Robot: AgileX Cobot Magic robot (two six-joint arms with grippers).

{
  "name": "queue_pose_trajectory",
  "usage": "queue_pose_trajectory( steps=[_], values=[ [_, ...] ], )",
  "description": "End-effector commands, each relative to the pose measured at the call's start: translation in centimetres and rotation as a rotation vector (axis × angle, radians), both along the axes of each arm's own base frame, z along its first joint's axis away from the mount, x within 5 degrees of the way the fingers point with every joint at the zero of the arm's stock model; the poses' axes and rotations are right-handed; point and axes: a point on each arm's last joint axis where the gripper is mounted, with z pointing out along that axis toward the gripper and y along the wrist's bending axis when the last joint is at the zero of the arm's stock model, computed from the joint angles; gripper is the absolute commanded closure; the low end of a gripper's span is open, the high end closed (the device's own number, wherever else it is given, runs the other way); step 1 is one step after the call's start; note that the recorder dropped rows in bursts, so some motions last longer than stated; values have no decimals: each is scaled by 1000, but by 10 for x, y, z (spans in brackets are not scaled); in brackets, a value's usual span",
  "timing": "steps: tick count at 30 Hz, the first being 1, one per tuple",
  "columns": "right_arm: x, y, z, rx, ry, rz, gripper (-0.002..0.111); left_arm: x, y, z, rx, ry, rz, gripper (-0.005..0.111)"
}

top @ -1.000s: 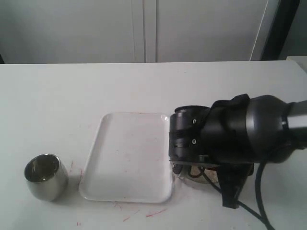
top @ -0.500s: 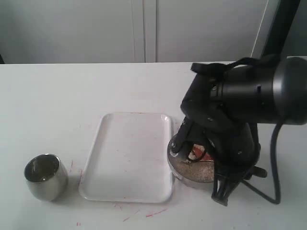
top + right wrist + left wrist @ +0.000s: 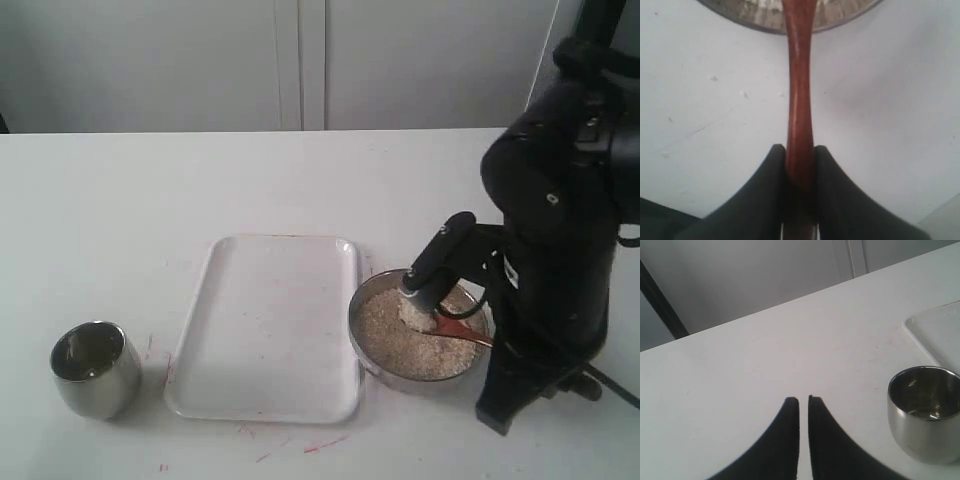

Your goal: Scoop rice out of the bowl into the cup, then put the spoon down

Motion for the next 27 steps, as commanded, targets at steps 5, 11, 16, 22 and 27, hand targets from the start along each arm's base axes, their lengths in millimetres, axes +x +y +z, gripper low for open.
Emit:
queue_pose_trajectory(
  steps=[5,11,16,22,27],
  values=[
    [-28,-9,-11,154,-103,-53,108,0,0,3,-12,-13,-4,92],
    [-33,-12,-15,161,-111,-48,108,0,0,3,-12,-13,-4,92],
    [-30,-10,-14,175,-131,-43,108,0,0,3,-12,-13,-4,92],
    [-25,-7,-4,191,-153,-47,108,0,0,3,-12,-13,-4,92],
    [-15,0,19,228,-198,-59,108,0,0,3,-12,-13,-4,92]
  ],
)
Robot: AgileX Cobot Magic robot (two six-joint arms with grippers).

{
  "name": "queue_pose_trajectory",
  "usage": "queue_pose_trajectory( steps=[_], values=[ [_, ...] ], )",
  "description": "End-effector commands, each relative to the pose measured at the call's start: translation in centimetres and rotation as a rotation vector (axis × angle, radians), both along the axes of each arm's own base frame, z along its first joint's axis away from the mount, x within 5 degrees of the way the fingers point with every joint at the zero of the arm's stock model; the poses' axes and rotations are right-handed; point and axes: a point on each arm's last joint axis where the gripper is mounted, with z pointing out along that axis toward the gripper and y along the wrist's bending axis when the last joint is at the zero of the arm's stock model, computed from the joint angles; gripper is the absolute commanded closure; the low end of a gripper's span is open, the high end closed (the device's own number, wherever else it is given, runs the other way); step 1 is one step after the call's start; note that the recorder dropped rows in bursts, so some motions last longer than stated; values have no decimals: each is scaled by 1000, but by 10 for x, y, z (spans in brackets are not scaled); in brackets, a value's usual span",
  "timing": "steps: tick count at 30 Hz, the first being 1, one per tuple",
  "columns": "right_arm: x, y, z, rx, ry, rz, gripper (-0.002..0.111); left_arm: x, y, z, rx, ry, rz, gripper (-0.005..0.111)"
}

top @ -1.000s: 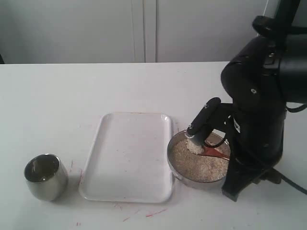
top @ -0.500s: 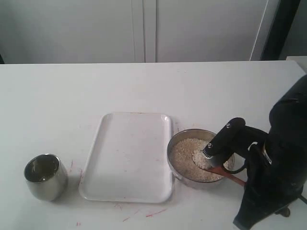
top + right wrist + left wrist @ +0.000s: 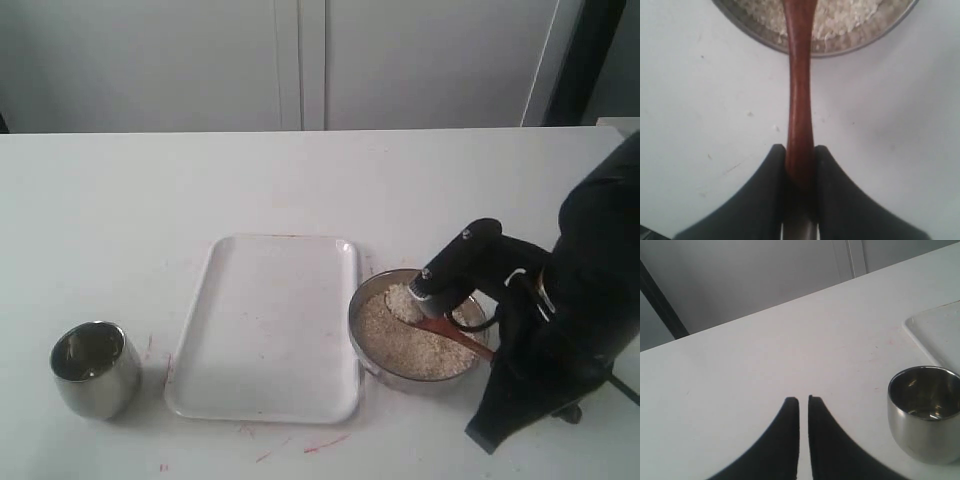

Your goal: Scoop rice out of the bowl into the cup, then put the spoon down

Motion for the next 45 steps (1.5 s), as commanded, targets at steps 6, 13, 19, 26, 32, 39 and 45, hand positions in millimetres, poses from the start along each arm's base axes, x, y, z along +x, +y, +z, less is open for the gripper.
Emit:
queue_pose_trajectory(
  steps=[6,13,19,26,32,39,45],
  values=[
    [16,11,48,83,-87,-21,108,0,0,3,-12,-13,-4,92],
    [20,29,66,103,-49,8,108,0,0,3,-12,-13,-4,92],
    [21,63,76,102,-33,83,108,0,0,3,-12,-13,-4,92],
    [22,105,78,119,-30,136,108,0,0,3,-12,-13,-4,92],
    [17,143,79,142,-36,190,108,0,0,3,-12,-13,-4,92],
    [9,189,75,159,-35,265,108,0,0,3,-12,-13,-4,92],
    [11,227,51,132,-3,311,108,0,0,3,-12,-13,-4,92]
  ],
)
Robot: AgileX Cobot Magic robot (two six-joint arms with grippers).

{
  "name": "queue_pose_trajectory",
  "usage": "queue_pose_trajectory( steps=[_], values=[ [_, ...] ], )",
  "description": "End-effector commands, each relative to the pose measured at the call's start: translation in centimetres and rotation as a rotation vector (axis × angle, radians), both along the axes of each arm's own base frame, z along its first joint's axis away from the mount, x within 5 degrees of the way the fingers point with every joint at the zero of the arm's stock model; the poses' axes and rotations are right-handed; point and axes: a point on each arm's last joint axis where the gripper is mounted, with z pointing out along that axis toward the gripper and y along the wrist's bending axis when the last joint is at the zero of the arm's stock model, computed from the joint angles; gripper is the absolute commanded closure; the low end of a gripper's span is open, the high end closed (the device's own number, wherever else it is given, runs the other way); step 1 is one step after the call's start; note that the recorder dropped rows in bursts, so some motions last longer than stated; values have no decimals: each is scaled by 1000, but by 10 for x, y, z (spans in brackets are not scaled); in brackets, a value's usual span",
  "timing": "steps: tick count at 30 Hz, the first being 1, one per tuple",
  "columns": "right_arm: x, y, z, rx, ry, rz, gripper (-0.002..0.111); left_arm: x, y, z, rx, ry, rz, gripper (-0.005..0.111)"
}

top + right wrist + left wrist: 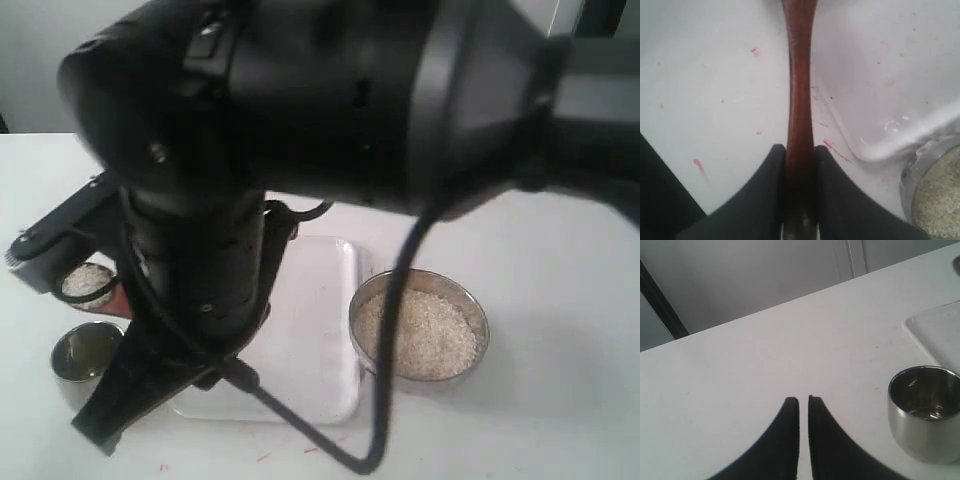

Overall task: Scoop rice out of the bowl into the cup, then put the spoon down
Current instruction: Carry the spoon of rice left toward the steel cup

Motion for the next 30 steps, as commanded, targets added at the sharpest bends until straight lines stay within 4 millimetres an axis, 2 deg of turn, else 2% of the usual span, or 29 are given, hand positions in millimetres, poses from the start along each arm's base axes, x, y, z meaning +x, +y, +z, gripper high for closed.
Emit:
queue_pose_trajectory(
  steps=[1,3,6,10,17,30],
  values=[
    [4,24,-20,-27,22,16,108,0,0,3,-12,-13,-4,92],
    [9,30,-35,-59,38,17,108,0,0,3,-12,-13,-4,92],
    [12,33,-47,-93,42,26,108,0,0,3,-12,-13,-4,92],
    [15,36,-58,-178,-36,68,108,0,0,3,-12,-13,-4,92],
    [17,36,-57,-219,-100,90,108,0,0,3,-12,-13,-4,92],
    [25,35,-52,-330,-242,272,108,0,0,3,-12,-13,-4,92]
  ],
)
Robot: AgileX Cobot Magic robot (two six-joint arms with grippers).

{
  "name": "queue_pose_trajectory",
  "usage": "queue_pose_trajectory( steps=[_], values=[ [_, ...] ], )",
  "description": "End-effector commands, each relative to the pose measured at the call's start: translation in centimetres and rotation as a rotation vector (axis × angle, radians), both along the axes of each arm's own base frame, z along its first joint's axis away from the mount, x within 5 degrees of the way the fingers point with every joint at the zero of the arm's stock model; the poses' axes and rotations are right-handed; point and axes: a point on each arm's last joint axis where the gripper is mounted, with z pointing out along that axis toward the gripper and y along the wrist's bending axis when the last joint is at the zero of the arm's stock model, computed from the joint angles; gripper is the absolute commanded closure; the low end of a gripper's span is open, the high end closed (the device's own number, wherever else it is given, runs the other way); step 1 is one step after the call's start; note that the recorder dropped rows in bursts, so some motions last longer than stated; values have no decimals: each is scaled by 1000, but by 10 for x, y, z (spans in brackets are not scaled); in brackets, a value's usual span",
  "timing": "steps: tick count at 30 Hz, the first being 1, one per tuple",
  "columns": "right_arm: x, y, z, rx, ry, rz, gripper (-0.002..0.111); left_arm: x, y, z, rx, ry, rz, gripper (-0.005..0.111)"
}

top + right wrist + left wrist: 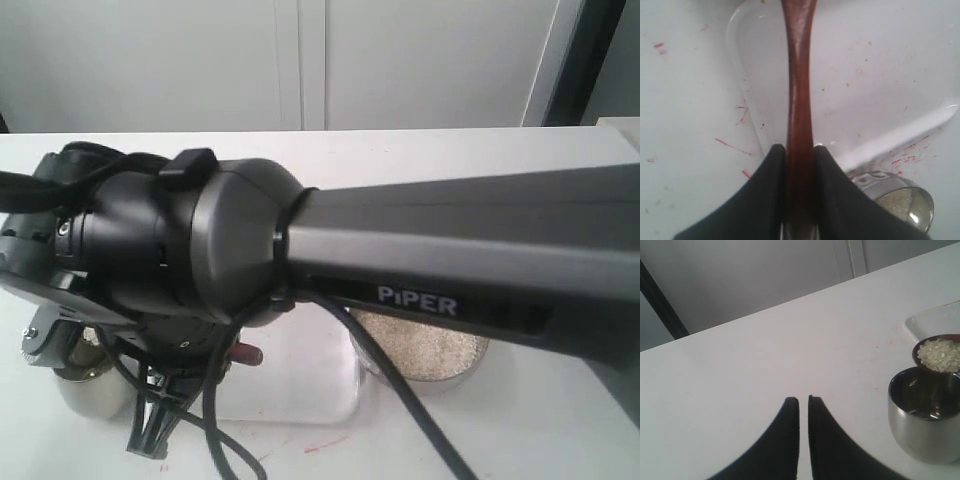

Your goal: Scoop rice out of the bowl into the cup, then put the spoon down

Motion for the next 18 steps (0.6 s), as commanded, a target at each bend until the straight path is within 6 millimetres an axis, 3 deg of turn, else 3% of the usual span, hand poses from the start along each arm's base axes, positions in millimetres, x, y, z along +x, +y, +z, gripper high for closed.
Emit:
queue_pose_trajectory(
  steps=[1,18],
  values=[
    [-1,4,7,-33,-65,90,108,0,0,3,-12,-13,-4,92],
    [1,8,6,-142,-187,159,108,0,0,3,-12,-13,-4,92]
  ],
)
